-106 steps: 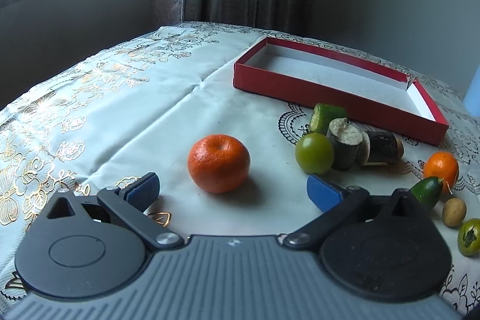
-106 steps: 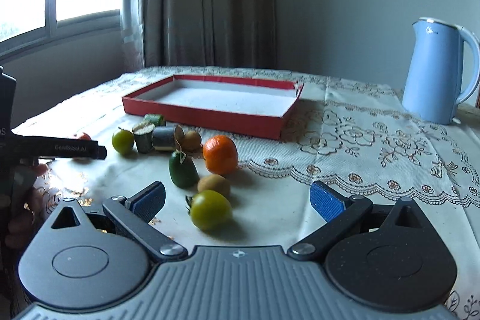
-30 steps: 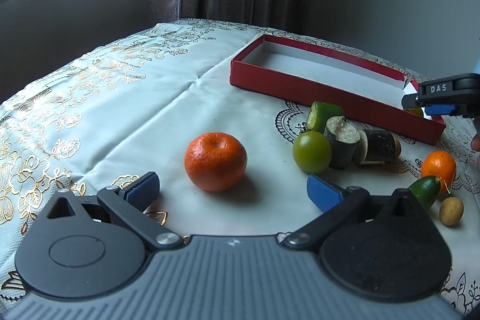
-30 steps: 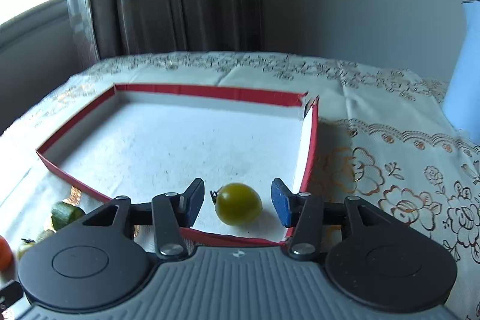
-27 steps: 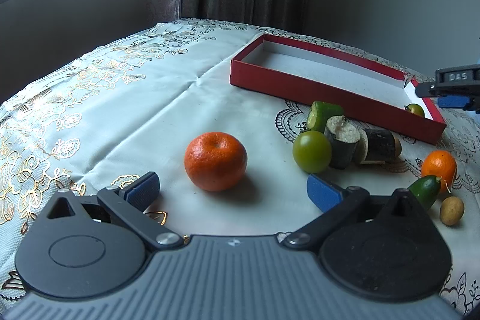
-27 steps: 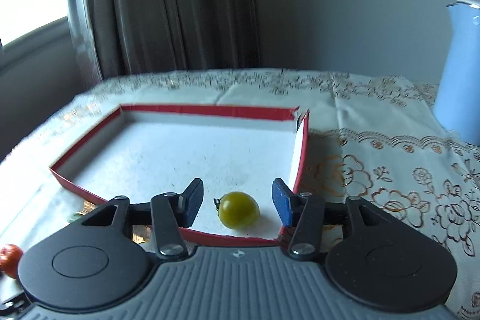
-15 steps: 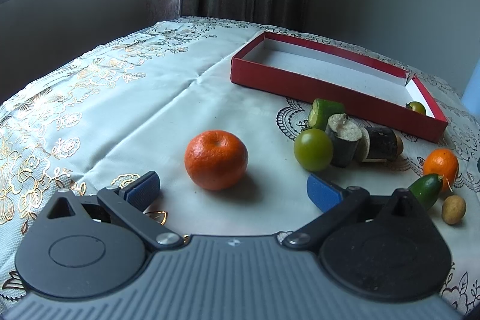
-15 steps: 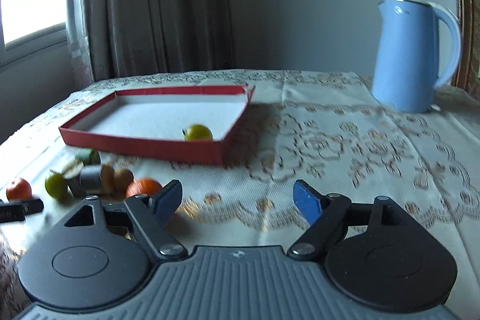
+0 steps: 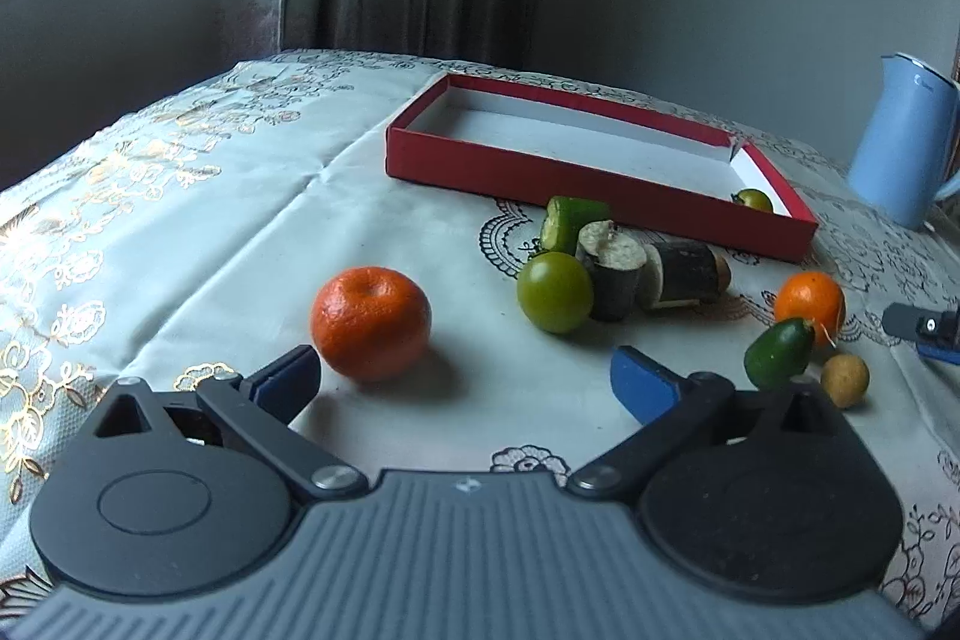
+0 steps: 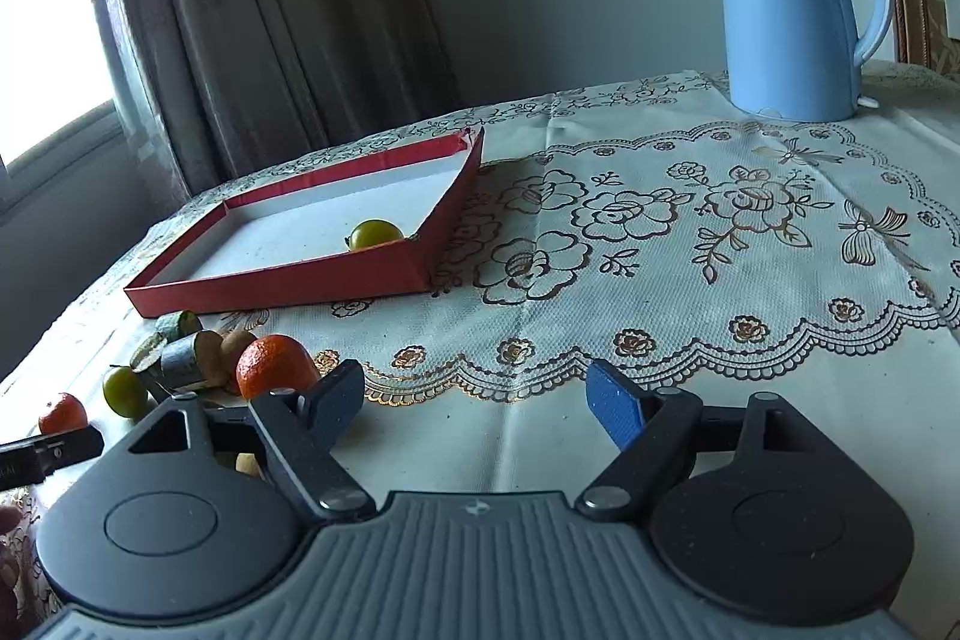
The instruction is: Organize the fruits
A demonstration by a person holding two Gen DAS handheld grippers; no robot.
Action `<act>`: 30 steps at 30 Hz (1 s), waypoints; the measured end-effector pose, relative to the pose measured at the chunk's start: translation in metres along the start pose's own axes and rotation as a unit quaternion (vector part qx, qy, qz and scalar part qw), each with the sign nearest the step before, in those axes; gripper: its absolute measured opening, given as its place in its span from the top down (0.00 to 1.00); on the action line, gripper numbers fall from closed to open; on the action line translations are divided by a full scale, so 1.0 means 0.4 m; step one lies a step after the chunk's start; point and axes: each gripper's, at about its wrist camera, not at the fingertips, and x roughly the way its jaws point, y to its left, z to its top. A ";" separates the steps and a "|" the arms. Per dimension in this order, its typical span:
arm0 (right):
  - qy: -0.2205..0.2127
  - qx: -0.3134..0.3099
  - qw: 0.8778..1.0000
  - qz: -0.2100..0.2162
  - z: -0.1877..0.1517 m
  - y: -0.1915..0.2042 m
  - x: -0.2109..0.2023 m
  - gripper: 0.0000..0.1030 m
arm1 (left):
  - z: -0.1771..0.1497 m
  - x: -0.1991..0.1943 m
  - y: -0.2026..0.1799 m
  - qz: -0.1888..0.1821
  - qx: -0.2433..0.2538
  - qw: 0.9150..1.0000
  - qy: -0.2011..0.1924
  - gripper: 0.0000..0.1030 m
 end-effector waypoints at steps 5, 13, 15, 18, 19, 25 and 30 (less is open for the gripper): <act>0.003 0.009 1.000 0.011 0.001 -0.007 0.003 0.21 | 0.009 0.019 0.013 0.017 0.019 1.000 0.014 0.16; 0.006 0.011 1.000 0.018 -0.001 -0.009 0.006 0.21 | 0.031 0.043 0.057 0.046 -0.001 0.999 0.019 0.20; 0.006 0.012 1.000 0.019 -0.002 -0.009 0.007 0.21 | 0.033 0.048 0.061 0.054 -0.003 0.998 0.020 0.23; 0.007 0.011 1.000 0.019 -0.002 -0.008 0.008 0.21 | 0.035 0.047 0.062 0.059 -0.002 0.998 0.015 0.44; 0.008 0.011 1.000 0.018 -0.002 -0.008 0.008 0.21 | 0.036 0.047 0.062 0.056 0.001 0.998 0.014 0.50; 0.009 0.013 1.000 0.019 -0.003 -0.010 0.008 0.21 | 0.036 0.045 0.049 0.047 0.010 0.999 0.015 0.60; 0.009 0.013 1.000 0.019 -0.004 -0.010 0.008 0.21 | 0.044 0.040 0.046 0.046 -0.001 0.999 0.028 0.61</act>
